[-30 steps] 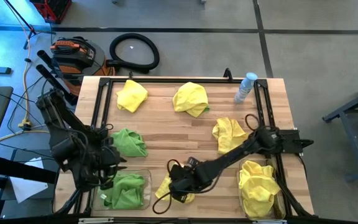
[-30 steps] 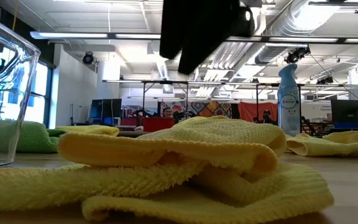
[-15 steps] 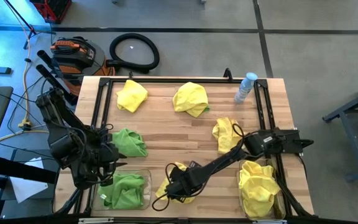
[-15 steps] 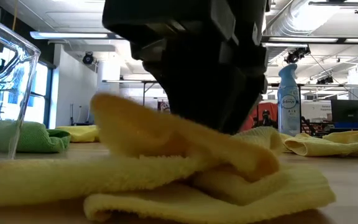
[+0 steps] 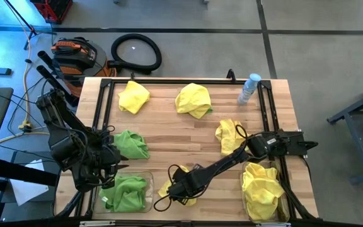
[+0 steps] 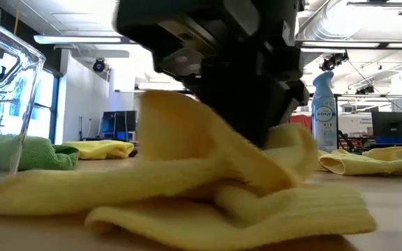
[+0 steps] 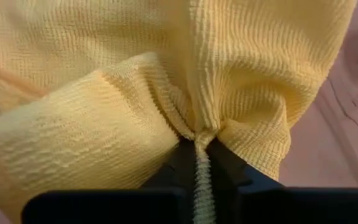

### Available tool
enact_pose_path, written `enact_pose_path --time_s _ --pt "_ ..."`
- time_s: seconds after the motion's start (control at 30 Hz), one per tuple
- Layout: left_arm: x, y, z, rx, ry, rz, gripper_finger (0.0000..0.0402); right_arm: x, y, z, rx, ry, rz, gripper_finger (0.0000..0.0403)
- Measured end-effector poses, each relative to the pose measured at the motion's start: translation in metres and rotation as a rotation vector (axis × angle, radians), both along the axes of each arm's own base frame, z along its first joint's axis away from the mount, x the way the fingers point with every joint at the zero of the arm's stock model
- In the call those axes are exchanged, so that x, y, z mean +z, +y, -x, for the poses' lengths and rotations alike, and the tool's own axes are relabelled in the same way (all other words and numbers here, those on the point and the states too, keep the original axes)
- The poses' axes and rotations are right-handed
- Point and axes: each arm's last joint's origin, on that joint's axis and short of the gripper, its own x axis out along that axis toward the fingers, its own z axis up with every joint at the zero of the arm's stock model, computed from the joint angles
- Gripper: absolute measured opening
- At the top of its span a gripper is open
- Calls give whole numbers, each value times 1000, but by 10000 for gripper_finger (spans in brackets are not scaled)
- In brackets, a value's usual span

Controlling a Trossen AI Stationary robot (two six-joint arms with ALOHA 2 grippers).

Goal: Sort microfiber towel by color & place in baskets
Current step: Put the bottom center yellow microfiber towel into the right transparent bin

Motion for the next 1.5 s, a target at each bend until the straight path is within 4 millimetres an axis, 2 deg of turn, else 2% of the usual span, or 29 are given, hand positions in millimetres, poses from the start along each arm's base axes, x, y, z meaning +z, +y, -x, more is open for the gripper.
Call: enact_pose_path --time_s 0.2,0.33,0.43,0.6,0.83,1.03,1.33,1.5 --pt "0 0 0 0 1 -3 92 30 -6 16 -63 14 91 6" --pt "0 0 0 1 1 -2 92 74 -8 30 -117 -68 139 9" --pt "0 0 0 2 0 -3 92 96 -6 44 -158 -104 170 4" --pt "0 0 0 5 -2 -1 92 142 1 76 -217 -201 208 3" --pt "0 0 0 23 -6 15 92 185 13 132 -282 -218 212 3" --pt "0 0 0 42 -9 32 92 206 20 174 -256 -212 104 2" --pt "0 1 -1 123 -37 91 92 198 13 240 -146 63 -27 1" --pt "2 2 -2 184 -97 99 92 194 -3 282 -146 146 -46 1"
